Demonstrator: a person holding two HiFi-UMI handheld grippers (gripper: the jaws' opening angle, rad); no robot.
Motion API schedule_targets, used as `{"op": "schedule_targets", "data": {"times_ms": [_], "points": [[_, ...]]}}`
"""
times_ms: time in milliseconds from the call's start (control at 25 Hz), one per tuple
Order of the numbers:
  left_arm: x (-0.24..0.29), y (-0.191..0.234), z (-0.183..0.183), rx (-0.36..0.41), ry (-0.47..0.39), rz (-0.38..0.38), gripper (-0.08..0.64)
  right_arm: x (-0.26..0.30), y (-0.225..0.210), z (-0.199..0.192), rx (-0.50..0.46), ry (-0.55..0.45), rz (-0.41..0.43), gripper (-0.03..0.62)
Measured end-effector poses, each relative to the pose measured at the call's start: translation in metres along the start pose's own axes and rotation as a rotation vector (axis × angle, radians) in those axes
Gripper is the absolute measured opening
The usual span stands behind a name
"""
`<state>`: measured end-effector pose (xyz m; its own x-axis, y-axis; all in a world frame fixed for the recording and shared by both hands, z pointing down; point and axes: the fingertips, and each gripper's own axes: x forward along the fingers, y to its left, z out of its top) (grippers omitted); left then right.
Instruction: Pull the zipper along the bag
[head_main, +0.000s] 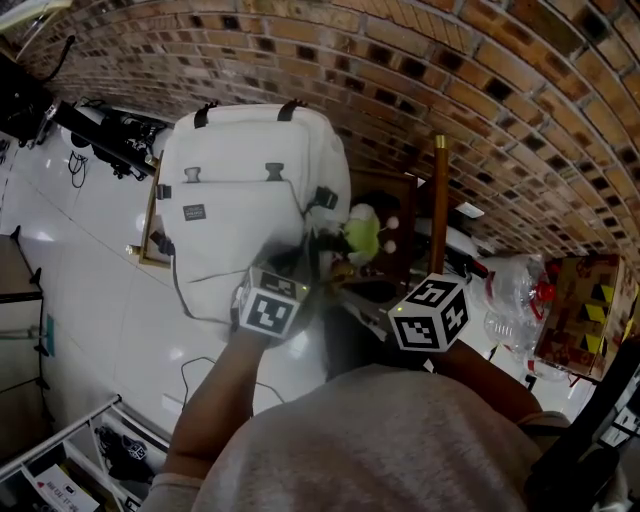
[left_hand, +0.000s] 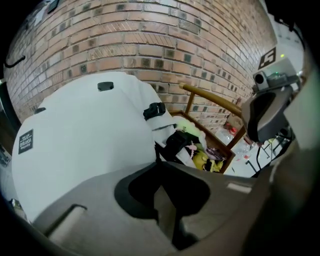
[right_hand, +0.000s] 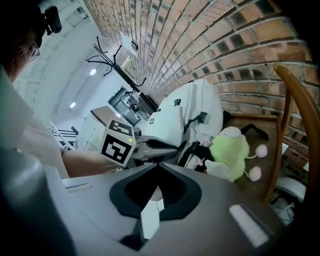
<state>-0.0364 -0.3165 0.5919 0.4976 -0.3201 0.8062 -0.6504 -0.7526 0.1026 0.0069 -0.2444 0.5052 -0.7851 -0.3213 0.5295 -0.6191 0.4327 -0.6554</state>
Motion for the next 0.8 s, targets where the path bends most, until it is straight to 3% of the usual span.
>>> {"op": "schedule_targets", "data": {"times_ms": [600,800], "points": [[-0.049,0.018,-0.001,-0.267,-0.14,-0.021,0.017,0.02,0.01,0.005,-0.051,0.034,0.011,0.0],[-0.058,0.025,-0.013,-0.344,-0.164,-0.021,0.017,0.047,0.006,0.02,-0.122,0.05,-0.02,0.002]]}}
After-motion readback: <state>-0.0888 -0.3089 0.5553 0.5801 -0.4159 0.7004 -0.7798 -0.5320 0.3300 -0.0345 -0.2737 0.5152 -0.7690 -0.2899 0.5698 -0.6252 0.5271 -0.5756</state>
